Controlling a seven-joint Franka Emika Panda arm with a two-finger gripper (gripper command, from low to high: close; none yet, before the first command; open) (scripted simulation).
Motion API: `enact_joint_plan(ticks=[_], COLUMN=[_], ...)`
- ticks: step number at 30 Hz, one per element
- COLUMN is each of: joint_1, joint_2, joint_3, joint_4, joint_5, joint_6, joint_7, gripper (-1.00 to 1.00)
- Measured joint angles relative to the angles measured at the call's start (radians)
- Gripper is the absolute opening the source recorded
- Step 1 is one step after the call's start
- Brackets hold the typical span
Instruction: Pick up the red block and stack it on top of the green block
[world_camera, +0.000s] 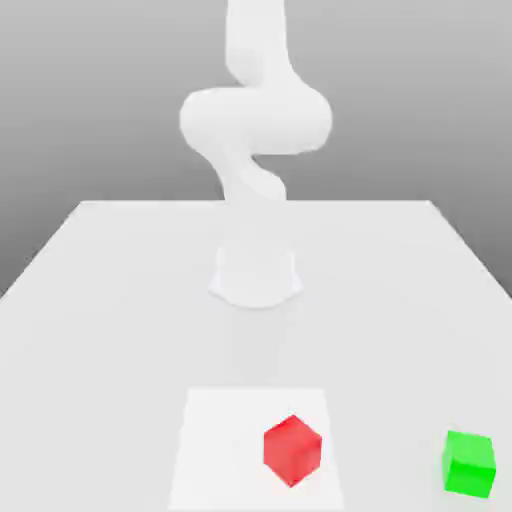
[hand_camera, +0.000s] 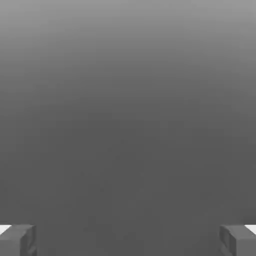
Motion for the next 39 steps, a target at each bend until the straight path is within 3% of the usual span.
enact_joint_plan(ticks=[15, 22, 28, 29, 35, 39], joint_1=[0.152, 0.175, 0.149, 0.144, 0.144, 0.156], joint_2=[0.552, 0.800, 1.015, 1.035, 1.045, 0.943], joint_3=[-0.081, -0.078, -0.043, -0.038, -0.037, -0.055], joint_4=[-0.176, -0.258, -0.244, -0.241, -0.239, -0.255], joint_5=[0.075, 0.034, 0.061, 0.066, 0.068, 0.040], joint_6=[0.251, 0.369, 0.537, 0.554, 0.561, 0.475], joint_7=[-0.408, -0.543, -0.588, -0.592, -0.593, -0.573], gripper=[0.00, 0.00, 0.00, -1.00, -1.00, -1.00])
